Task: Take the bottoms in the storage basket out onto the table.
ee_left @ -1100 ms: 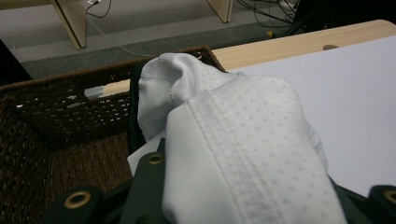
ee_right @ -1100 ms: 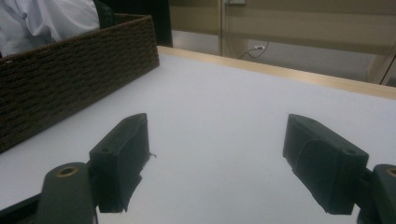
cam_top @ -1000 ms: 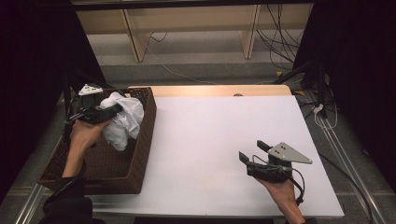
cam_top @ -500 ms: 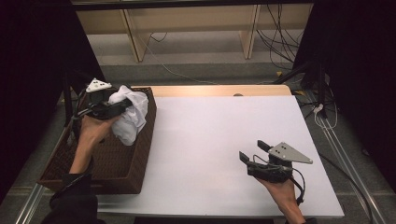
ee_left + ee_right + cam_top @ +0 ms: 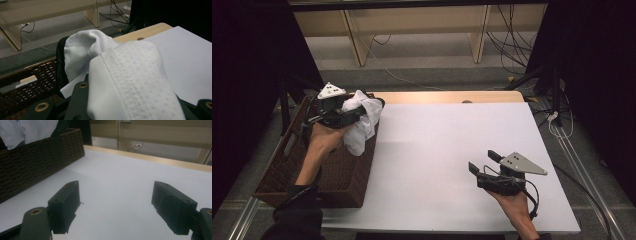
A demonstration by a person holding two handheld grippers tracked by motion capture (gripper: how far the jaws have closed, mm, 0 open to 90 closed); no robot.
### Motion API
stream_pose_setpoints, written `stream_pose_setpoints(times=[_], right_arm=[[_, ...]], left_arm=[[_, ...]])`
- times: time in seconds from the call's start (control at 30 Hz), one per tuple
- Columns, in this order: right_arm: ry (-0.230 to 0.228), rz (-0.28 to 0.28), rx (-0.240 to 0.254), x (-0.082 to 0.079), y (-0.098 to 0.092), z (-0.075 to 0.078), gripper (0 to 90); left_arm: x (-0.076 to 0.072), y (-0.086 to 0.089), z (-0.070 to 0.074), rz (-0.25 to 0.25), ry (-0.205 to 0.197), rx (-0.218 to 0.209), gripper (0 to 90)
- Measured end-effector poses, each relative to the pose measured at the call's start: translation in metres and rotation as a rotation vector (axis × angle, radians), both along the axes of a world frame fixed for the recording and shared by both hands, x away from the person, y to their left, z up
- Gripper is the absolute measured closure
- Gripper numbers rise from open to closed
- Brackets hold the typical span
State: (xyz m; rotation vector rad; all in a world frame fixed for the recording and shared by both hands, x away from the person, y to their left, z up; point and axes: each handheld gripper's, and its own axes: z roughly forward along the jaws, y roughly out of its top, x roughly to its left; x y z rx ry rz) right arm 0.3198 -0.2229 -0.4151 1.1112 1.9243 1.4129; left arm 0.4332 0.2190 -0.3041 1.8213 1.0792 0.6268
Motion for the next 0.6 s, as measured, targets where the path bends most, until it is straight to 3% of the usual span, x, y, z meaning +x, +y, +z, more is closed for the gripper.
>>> stream_pose_setpoints(times=[0.6], right_arm=[[-0.005, -0.005, 0.004, 0.0, -0.001, 0.001, 23.8]], left_arm=[[-0.005, -0.029, 0.0, -0.108, 0.006, -0.022, 67.3]])
